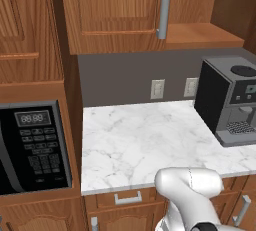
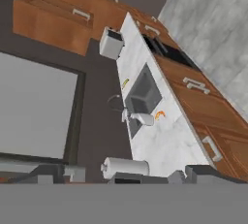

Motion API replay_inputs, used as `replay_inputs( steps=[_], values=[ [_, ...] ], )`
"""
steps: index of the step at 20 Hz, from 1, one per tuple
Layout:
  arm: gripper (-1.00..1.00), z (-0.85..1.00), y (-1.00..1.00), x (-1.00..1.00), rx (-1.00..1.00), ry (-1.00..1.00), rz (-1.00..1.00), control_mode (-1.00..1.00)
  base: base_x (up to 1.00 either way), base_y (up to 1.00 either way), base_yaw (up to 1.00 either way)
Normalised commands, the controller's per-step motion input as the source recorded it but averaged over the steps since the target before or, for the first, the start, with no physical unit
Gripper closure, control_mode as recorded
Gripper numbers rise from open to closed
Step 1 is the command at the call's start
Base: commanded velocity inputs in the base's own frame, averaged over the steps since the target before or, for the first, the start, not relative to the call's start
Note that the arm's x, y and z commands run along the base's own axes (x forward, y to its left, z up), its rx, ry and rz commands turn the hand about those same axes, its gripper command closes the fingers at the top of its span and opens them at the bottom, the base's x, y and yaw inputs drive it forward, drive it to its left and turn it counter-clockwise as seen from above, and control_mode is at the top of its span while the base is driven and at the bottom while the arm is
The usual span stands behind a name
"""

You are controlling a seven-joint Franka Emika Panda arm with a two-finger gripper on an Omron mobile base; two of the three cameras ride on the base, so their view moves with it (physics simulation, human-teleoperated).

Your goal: Open the cabinet. Pick the spray and place it next to the sink. Then close the cabinet.

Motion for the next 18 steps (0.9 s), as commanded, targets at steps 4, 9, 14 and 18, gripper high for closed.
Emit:
replay_inputs(
  steps=[4, 9, 14, 18],
  values=[
    [-1.00, 0.08, -0.38, 0.18, 0.11, 0.09, 0.20, -1.00, 0.00, 0.00, 0.00],
    [-1.00, 0.03, -0.33, 0.15, 0.16, 0.25, 0.19, -1.00, 0.00, 0.00, 0.00],
    [-1.00, -0.02, -0.17, 0.14, 0.16, 0.13, 0.16, -1.00, 0.00, 0.00, 0.00],
    [-1.00, -0.14, -0.08, 0.35, 0.12, 0.09, 0.04, -1.00, 0.00, 0.00, 0.00]
  ],
)
